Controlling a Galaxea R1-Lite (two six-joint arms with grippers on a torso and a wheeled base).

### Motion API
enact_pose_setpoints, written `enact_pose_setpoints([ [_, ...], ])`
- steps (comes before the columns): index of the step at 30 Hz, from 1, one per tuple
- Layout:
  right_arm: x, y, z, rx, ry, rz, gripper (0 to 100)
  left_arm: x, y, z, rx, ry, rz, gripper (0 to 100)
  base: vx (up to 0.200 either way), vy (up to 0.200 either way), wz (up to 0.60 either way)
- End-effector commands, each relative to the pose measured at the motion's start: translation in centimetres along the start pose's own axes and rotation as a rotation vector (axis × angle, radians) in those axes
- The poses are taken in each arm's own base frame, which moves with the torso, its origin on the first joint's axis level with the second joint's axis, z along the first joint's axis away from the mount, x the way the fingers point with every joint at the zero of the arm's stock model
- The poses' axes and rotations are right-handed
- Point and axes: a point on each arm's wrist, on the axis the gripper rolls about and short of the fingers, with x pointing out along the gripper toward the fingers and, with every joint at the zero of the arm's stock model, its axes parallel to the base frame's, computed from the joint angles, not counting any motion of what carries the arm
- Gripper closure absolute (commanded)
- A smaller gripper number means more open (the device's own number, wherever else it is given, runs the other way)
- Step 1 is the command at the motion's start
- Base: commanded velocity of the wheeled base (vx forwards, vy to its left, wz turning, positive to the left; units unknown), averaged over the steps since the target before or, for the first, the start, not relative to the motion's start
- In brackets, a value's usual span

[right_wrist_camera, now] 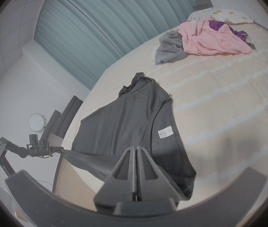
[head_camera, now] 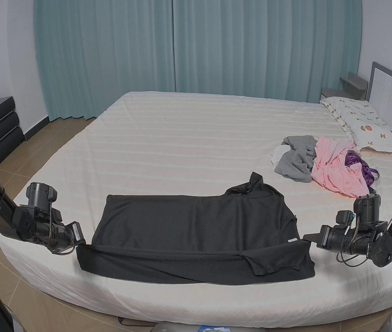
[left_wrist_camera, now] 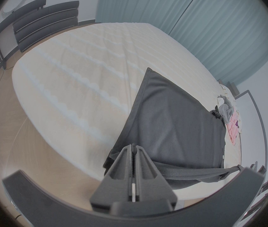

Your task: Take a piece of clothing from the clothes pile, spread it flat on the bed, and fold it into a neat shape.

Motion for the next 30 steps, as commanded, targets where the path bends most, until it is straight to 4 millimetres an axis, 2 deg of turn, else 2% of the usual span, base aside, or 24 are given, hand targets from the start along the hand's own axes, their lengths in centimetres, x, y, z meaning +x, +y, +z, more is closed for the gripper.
enact_pose_setpoints([
  [1,2.4,-1.0,0.1,0.017,0.038,-0.022,100,2.9,-0.6,0.4,-0.001,0.039,-0.001,100,0.000,0.000,0.00],
  [7,4.4,-1.7,1.3,0.039,0.066,-0.048,100,6.0,-1.8,0.9,0.001,0.064,-0.010,100,0.000,0.000,0.00],
  [8,4.4,-1.7,1.3,0.039,0.066,-0.048,100,6.0,-1.8,0.9,0.001,0.064,-0.010,100,0.000,0.000,0.00],
  [12,5.7,-2.1,1.8,0.047,0.082,-0.062,100,8.1,-1.7,1.5,0.002,0.047,0.038,100,0.000,0.000,0.00],
  [15,6.4,-2.3,1.9,0.047,0.083,-0.070,100,8.9,-1.6,1.6,0.001,0.040,0.062,100,0.000,0.000,0.00],
  [20,7.2,-2.8,1.7,0.053,0.090,-0.082,100,9.1,-1.7,1.8,-0.011,0.034,0.060,100,0.000,0.000,0.00],
  [21,7.2,-2.8,1.7,0.053,0.090,-0.082,100,9.1,-1.7,1.8,-0.011,0.034,0.060,0,0.000,0.000,0.00],
  [22,7.3,-2.9,1.7,0.054,0.090,-0.082,100,9.1,-2.0,1.8,-0.013,0.032,0.055,0,0.000,0.000,0.00],
  [23,7.3,-2.9,1.8,0.053,0.088,-0.079,0,9.1,-2.1,1.8,-0.016,0.032,0.053,0,0.000,0.000,0.00],
  [28,6.3,-1.9,2.3,0.083,0.055,-0.058,0,8.8,-2.3,2.1,-0.060,0.015,0.044,0,0.000,0.000,0.00],
  [30,4.8,-0.9,2.6,0.104,0.033,-0.042,0,8.3,-2.2,2.2,-0.088,0.008,0.043,0,0.000,0.000,0.00],
])
